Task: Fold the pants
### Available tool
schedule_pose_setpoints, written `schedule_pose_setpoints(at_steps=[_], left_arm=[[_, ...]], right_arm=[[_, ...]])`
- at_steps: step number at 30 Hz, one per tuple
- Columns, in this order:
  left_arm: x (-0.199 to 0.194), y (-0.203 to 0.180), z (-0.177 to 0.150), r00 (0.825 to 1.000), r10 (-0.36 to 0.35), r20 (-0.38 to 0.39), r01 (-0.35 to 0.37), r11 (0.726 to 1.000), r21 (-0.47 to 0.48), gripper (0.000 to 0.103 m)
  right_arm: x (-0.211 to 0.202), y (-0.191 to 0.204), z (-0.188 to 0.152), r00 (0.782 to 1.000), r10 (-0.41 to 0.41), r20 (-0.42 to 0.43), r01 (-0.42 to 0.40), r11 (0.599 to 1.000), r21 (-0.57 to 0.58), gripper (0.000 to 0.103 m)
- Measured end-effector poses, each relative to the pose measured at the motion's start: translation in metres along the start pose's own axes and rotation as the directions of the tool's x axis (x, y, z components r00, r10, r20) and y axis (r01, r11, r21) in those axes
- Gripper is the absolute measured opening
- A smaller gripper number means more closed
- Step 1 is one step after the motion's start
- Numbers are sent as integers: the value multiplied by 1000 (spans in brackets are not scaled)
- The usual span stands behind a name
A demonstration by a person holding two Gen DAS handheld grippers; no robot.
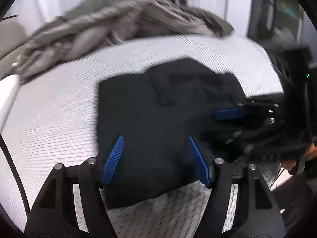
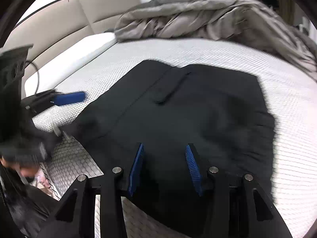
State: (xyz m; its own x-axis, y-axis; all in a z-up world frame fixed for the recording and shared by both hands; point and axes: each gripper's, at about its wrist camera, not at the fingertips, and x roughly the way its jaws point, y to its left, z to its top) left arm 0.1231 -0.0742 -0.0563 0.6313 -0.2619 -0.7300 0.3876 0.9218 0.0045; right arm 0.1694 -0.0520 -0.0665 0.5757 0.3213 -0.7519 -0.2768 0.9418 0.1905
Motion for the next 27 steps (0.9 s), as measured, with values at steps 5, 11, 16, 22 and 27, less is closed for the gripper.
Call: schedule_pose_setpoints(at_steps=[5,11,16,22,27], left_arm=[[22,7,-15,995,-78,-59,81,996,39,65],[-6,15,-21,994,-55,-91,61,996,61,65],[-17,32,5,999,-38,4,38,999,-36,65],[40,38,28,998,-4,-60,-3,993,-116,66],[33,48,21,997,-38,-68,32,995,-93,68]], right_arm=[[3,5,-21,984,-176,-30,167,967,-194,44],[-38,-35,-38,977,-213,-31,206,966,-155,44],[-53,-42,-21,990,-137,30,138,988,-61,45],[13,-29,13,991,-137,9,137,990,15,45],[15,-39,10,962,-270,-40,268,962,-59,43]])
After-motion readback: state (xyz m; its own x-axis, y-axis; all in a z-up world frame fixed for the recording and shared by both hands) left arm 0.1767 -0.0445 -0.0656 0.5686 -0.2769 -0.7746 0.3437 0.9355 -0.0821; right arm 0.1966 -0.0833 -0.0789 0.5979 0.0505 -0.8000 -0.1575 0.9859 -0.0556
